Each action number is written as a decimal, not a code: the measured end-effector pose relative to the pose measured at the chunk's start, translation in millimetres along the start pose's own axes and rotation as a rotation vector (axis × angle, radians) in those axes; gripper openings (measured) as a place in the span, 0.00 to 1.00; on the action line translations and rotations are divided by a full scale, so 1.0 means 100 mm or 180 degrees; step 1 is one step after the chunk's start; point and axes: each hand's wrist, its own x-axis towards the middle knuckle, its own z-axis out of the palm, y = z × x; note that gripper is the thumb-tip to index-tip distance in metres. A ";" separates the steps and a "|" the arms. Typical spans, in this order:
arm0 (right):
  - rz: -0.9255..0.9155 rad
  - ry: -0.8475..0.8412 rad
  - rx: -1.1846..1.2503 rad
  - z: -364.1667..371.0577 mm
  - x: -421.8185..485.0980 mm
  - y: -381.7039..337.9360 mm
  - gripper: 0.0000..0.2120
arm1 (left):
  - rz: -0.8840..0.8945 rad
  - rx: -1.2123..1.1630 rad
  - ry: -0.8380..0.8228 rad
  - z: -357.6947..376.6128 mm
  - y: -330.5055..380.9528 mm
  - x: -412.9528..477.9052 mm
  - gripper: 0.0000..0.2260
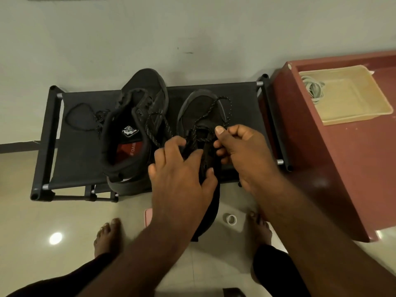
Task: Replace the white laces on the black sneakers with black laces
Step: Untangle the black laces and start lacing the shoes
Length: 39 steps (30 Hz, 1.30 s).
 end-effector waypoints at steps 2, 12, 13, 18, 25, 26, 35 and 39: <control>0.0039 0.0006 0.0035 -0.05 -0.01 0.02 0.11 | -0.0139 -0.0204 -0.0300 -0.03 0.03 0.03 0.16; 0.0140 -0.0085 0.0306 -0.19 0.10 0.04 0.06 | -0.0633 -0.1417 -0.1051 0.15 0.02 0.28 0.10; 0.0125 -0.0082 0.0346 -0.20 0.11 0.04 0.05 | -0.0816 -0.1744 -0.1040 0.16 0.01 0.29 0.11; -0.0018 -0.0118 0.0301 -0.16 0.07 0.03 0.01 | -0.1739 -0.2675 -0.0940 0.12 0.00 0.29 0.19; -0.0143 -0.0175 0.0125 -0.11 0.02 0.02 0.02 | -0.2044 -0.2948 -0.1003 0.13 0.00 0.39 0.18; -0.0152 -0.0183 0.0114 -0.10 0.02 0.02 0.02 | -0.2015 -0.2993 -0.1013 0.14 -0.01 0.39 0.18; -0.0317 0.0003 0.0101 -0.08 0.06 0.00 0.03 | -0.1571 -0.2997 -0.0936 0.17 -0.02 0.32 0.15; -0.0357 -0.0010 -0.0011 -0.05 0.05 0.01 0.04 | -0.1514 -0.3077 -0.0934 0.17 -0.03 0.30 0.15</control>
